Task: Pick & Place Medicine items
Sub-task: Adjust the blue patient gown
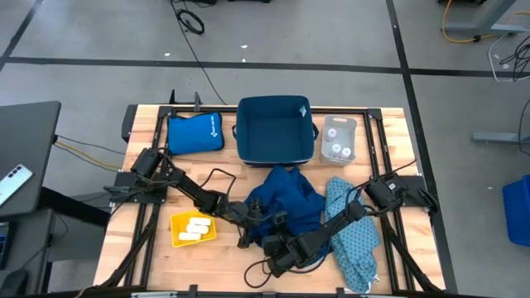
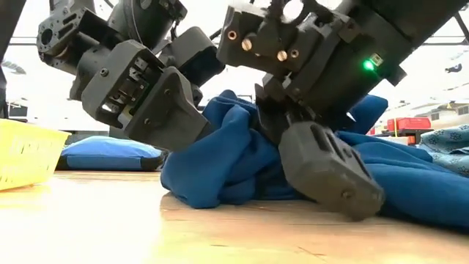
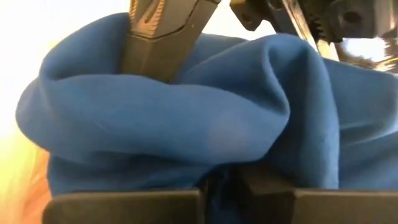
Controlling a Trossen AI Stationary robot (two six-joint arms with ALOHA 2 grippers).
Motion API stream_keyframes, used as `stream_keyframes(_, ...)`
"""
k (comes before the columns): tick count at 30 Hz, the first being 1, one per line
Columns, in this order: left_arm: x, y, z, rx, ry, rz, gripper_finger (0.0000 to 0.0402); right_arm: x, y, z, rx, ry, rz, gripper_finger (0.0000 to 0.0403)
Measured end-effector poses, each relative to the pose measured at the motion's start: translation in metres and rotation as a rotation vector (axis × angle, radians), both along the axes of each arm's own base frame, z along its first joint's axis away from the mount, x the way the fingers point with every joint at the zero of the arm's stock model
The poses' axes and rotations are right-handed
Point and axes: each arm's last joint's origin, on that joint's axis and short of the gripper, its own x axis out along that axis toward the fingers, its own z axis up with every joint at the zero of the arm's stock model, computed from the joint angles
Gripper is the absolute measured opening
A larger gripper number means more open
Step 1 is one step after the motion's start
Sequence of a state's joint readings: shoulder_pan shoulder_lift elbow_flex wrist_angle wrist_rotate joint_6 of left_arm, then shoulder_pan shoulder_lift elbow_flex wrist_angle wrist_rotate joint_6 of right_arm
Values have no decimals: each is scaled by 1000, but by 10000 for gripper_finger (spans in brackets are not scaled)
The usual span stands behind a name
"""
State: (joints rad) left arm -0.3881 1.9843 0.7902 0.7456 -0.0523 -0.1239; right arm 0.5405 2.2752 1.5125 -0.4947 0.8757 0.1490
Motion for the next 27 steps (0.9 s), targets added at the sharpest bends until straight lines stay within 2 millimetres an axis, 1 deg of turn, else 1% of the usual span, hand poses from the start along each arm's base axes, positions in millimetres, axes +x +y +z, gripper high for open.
stream_keyframes(4,-3,-6,12,34,-46,15,347,-5,7,15,-51,-68,-4,22)
stream_keyframes(8,-9,-12,33,49,-127,31,343,-12,13,40,-104,-149,-10,21)
stream_keyframes(12,-24,-16,57,83,-210,59,343,-16,15,62,-181,-210,-13,20)
stream_keyframes(16,-45,-19,80,100,-271,90,343,-18,15,84,-214,-261,-16,20)
stream_keyframes(18,-57,-21,90,107,-288,90,343,-20,12,93,-264,-271,-26,19)
stream_keyframes(21,-76,-24,97,115,-295,55,343,-20,6,109,-336,-319,-73,16)
stream_keyframes(24,-89,-24,103,116,-312,63,341,-22,0,124,-345,-340,-93,16)
stream_keyframes(27,-96,-24,99,136,-294,116,339,-22,-4,131,-316,-341,-91,16)
